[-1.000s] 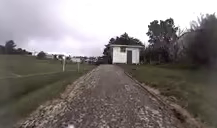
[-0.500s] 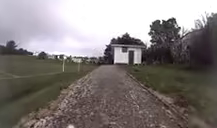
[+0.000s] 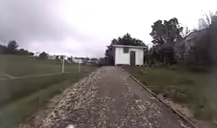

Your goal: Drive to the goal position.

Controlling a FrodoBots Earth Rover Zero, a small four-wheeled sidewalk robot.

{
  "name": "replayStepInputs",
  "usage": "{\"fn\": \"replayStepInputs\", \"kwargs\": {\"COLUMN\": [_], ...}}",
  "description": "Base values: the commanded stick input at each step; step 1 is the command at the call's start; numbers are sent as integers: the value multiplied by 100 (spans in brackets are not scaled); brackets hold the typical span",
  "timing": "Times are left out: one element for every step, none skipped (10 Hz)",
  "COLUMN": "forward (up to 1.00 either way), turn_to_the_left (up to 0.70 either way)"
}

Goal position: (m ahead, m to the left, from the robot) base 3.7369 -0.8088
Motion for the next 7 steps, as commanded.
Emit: {"fn": "replayStepInputs", "kwargs": {"forward": [85,85,85,85,85,85,85], "turn_to_the_left": [-34,-32,-21,-9,0,0,0]}}
